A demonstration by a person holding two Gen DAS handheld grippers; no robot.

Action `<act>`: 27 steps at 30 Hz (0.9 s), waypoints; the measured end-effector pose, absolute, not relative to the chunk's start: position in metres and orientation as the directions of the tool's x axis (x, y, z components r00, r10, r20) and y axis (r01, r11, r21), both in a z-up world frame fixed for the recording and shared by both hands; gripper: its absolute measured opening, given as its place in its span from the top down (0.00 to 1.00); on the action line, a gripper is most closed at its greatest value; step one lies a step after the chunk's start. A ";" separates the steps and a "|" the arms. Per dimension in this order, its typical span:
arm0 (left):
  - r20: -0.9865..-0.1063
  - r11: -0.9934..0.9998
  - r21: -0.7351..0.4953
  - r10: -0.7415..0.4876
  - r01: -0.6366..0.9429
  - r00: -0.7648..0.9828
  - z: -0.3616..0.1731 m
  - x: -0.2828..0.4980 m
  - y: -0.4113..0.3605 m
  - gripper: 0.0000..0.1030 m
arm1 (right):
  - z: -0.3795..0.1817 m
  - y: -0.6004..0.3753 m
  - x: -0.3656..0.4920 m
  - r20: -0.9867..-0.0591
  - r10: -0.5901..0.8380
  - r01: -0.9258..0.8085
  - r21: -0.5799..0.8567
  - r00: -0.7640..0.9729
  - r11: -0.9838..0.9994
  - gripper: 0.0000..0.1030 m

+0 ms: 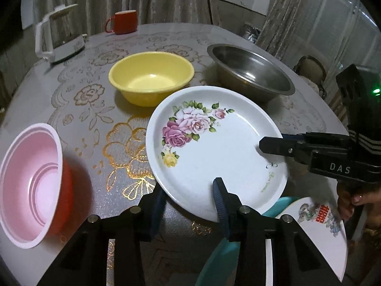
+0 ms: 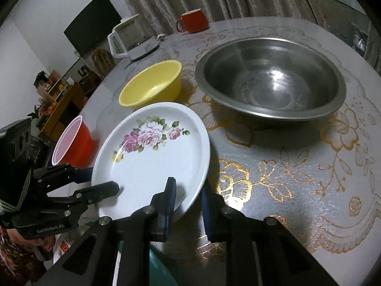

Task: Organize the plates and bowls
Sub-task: 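Grasp the small white floral plate rim with the left gripper, then lower the floral plate with the left gripper onto the large white plate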

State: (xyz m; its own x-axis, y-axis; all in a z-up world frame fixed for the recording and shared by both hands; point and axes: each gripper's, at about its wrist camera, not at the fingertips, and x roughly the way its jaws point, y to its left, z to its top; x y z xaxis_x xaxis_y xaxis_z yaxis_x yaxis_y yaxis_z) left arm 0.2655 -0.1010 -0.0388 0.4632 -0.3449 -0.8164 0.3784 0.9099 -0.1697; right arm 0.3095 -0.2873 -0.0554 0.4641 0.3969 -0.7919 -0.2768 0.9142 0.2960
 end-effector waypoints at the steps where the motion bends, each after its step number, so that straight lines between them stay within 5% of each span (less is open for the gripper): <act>1: -0.813 0.911 -0.166 -0.343 0.378 0.470 -0.037 0.264 -0.101 0.61 | -0.054 -0.288 0.307 -0.790 0.395 -0.278 0.292 0.469 0.915 0.82; 27: -0.684 0.896 -0.168 -0.406 0.411 0.606 0.033 0.180 -0.088 0.61 | 0.021 -0.295 0.223 -0.662 0.459 -0.315 0.334 0.593 0.889 0.82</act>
State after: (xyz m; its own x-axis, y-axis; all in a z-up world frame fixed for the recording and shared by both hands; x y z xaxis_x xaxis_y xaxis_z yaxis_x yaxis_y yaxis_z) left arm 0.1800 -0.0877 0.0327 0.6058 -0.4064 -0.6840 0.4109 0.8960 -0.1684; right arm 0.2228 -0.2948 0.0210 0.5925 0.4585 -0.6623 -0.3145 0.8886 0.3338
